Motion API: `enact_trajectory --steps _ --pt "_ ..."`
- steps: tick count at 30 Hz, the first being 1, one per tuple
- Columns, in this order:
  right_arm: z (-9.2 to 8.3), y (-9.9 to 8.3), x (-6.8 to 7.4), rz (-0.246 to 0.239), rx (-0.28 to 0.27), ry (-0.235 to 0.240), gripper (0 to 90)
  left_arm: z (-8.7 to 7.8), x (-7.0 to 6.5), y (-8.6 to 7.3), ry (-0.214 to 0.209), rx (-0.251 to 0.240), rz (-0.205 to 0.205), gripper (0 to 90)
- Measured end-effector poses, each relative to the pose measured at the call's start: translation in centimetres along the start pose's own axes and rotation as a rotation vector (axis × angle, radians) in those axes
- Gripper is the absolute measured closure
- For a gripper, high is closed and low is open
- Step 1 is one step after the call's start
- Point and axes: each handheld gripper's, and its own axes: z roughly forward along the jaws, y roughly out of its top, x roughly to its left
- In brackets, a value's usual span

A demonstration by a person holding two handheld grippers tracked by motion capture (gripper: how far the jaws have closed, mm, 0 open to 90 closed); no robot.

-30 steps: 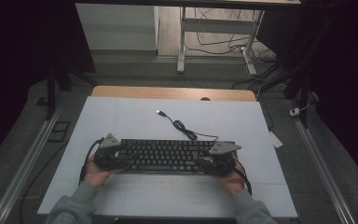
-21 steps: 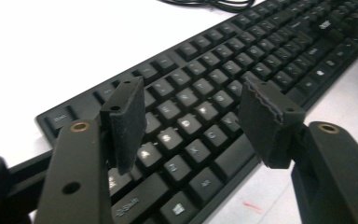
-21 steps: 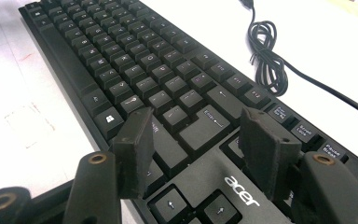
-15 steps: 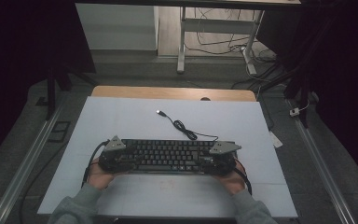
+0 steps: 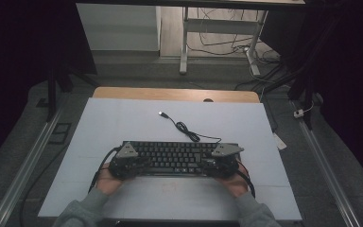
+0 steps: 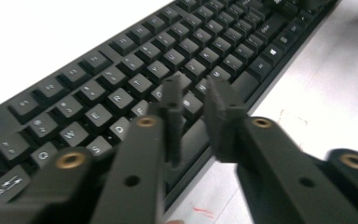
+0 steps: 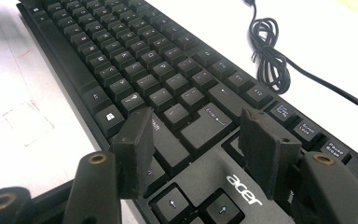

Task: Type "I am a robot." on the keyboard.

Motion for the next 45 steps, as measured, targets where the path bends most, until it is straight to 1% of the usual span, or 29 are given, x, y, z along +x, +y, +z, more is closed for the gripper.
enact_trajectory --steps 2,4,9,14,21,27,29,35,37,41,43,45 --pt "0.0 0.0 0.0 0.002 0.001 -0.003 45.2 0.3 -0.2 0.0 -0.004 0.013 0.009 85.8" --pt "0.0 0.0 0.0 0.003 0.002 -0.005 45.2 0.5 -0.3 0.0 -0.014 0.023 0.017 88.7" --pt "0.0 0.0 -0.1 0.001 0.003 -0.005 45.2 1.2 -0.8 -0.1 -0.026 0.051 0.036 89.0" --pt "0.1 0.0 0.0 0.003 0.005 -0.002 45.2 2.0 -1.0 -0.1 -0.014 0.080 0.051 89.0" --pt "0.1 -0.1 -0.1 0.003 0.009 -0.004 45.2 2.6 -1.0 -0.2 -0.004 0.100 0.058 89.0" --pt "0.1 -0.1 0.0 0.002 0.010 -0.001 45.1 2.7 -1.0 -0.3 -0.005 0.096 0.053 89.0" --pt "0.1 -0.1 0.0 0.003 0.011 0.000 45.1 2.9 -1.0 -0.4 0.002 0.110 0.062 89.1" --pt "0.1 0.0 0.0 0.000 0.012 -0.001 45.2 2.7 -0.9 -0.3 0.004 0.101 0.059 89.1" --pt "0.1 0.0 0.0 -0.001 0.012 -0.001 45.2 2.3 -0.7 -0.3 0.003 0.084 0.050 89.1" --pt "0.1 -0.1 0.0 0.003 0.009 -0.001 45.2 0.9 -0.1 -0.1 0.012 0.032 0.020 89.0" --pt "0.0 -0.1 0.0 0.003 0.007 -0.002 45.1 0.0 0.4 -0.1 0.019 0.002 -0.004 89.0" --pt "0.0 -0.1 0.0 0.002 0.007 -0.002 45.2 -0.8 1.1 -0.1 0.030 -0.024 -0.038 88.8"
